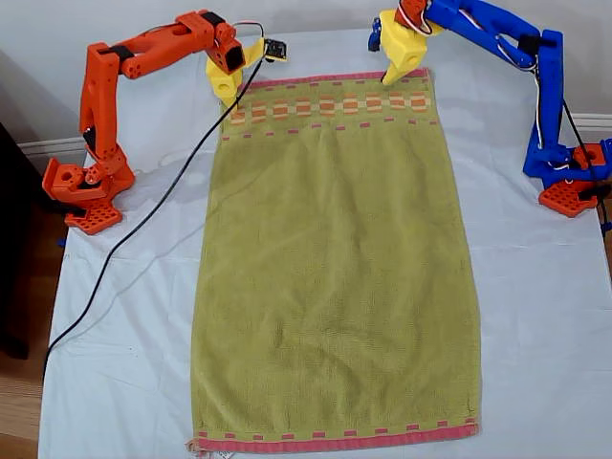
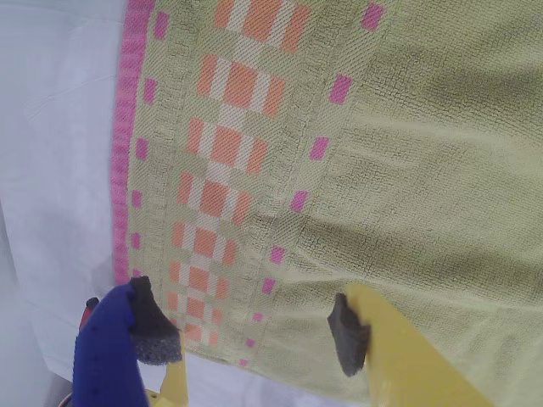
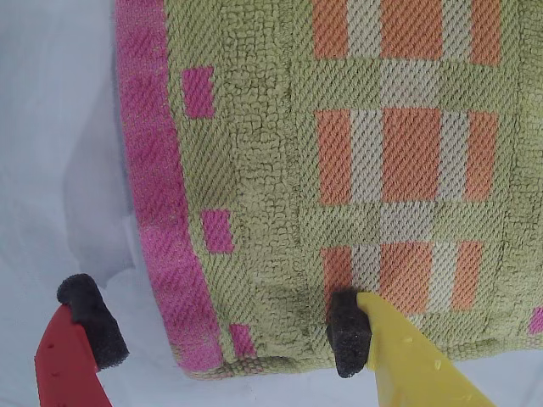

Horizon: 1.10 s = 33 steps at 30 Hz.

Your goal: Fold the towel.

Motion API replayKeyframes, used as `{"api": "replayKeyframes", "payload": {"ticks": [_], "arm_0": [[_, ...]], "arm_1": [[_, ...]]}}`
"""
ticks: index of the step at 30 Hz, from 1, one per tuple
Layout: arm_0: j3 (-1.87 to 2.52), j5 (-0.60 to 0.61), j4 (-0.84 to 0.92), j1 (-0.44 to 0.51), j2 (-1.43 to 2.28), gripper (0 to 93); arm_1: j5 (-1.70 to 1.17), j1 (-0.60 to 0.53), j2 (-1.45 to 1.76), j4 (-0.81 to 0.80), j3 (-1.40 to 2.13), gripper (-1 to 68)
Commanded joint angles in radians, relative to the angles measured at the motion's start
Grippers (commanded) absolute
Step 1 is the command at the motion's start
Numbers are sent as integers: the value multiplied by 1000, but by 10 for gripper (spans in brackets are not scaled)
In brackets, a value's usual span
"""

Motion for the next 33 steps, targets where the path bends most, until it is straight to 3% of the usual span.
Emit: {"api": "replayKeyframes", "payload": {"ticks": [1,8,15,17,21,33], "arm_0": [[-64,0,2,2,55,553],[-127,15,2,9,-2,508],[-115,29,-14,3,-23,386],[-101,28,-17,-5,-21,303],[-110,-23,11,-21,-43,2],[-199,-23,78,-26,-66,1]], "arm_1": [[-5,-14,23,3,-91,398],[-6,-21,20,3,-87,399],[-9,-20,18,3,-78,399],[-9,-21,17,3,-74,399],[-9,-23,9,3,-75,395],[-41,72,-87,3,-109,383]]}}
